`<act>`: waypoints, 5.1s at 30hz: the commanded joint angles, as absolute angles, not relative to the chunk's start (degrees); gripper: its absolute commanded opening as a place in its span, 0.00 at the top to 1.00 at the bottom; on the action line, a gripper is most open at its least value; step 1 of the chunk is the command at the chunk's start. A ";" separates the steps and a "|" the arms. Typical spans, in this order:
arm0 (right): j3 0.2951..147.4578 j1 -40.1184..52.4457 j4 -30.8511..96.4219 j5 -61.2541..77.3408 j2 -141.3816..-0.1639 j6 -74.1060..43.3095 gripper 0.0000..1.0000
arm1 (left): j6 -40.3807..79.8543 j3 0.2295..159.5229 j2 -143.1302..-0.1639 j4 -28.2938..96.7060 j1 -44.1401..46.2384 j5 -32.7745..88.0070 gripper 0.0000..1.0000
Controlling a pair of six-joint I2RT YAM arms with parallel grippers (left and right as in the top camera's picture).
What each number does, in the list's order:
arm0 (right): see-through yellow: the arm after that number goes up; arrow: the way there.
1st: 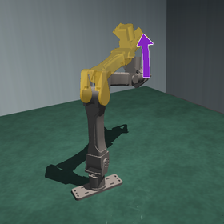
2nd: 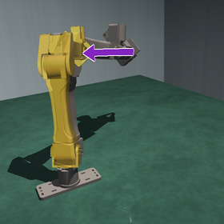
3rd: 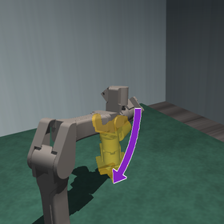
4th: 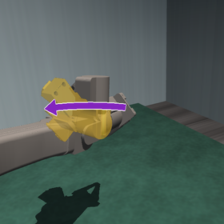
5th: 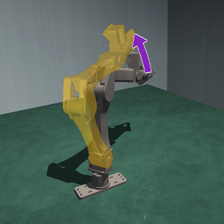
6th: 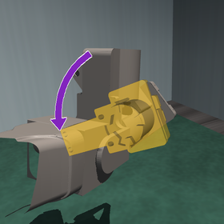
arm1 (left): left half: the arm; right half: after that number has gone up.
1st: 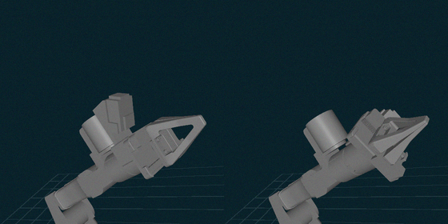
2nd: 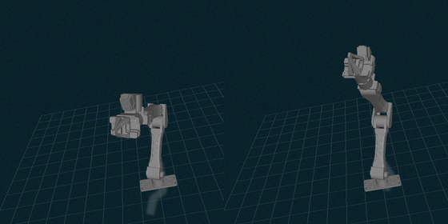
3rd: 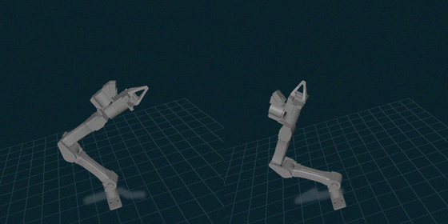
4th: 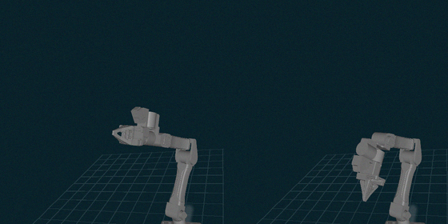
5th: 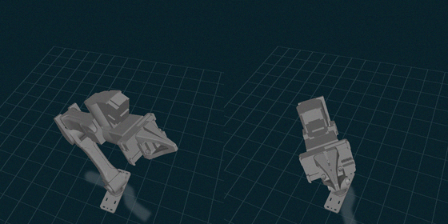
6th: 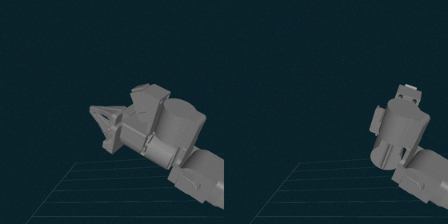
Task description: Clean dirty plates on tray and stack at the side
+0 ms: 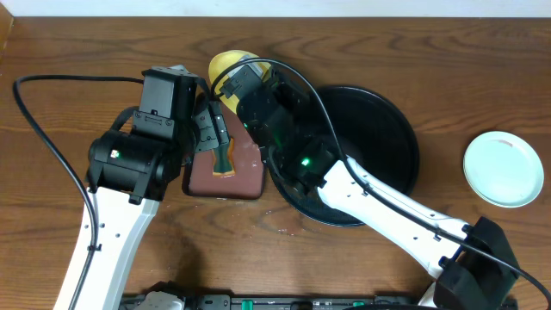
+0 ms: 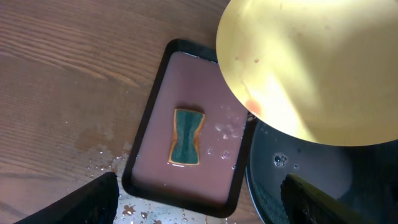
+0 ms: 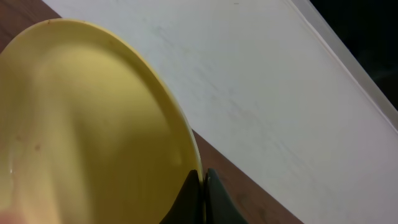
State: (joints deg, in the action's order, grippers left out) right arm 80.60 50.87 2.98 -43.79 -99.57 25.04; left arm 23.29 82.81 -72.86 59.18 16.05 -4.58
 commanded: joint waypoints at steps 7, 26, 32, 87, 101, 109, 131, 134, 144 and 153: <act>80.95 51.09 1.91 -45.43 -97.82 30.15 0.99 | 22.72 83.48 -72.88 59.37 15.77 -4.49 0.16; 80.93 51.00 3.99 -47.29 -98.72 26.68 0.99 | 22.72 83.48 -72.88 59.37 15.77 -4.49 0.16; 80.93 51.33 4.25 -44.75 -98.70 29.39 0.99 | 22.72 83.48 -72.88 59.37 15.77 -4.49 0.16; 80.95 41.71 19.40 -25.32 -97.36 -6.81 0.99 | 22.72 83.48 -72.88 59.37 15.77 -4.49 0.16; 80.95 1.37 36.47 19.16 -81.43 -28.69 0.99 | 22.72 83.48 -72.88 59.37 15.77 -4.49 0.16; 80.77 -29.80 51.55 23.81 -84.62 -25.58 0.99 | 22.72 83.48 -72.88 59.37 15.77 -4.49 0.16; 80.42 -49.84 55.22 6.76 -107.33 -15.53 0.66 | 22.72 83.48 -72.88 59.37 15.77 -4.49 0.16; 80.42 -49.28 53.23 13.98 -105.25 -12.78 0.46 | 22.72 83.48 -72.88 59.37 15.77 -4.49 0.16; 80.42 -38.35 50.41 36.88 -88.31 -7.97 0.41 | 22.72 83.48 -72.88 59.37 15.77 -4.47 0.16; 79.68 -10.20 59.00 12.29 -83.55 -5.78 0.43 | 22.72 83.48 -72.88 59.37 15.77 -4.49 0.16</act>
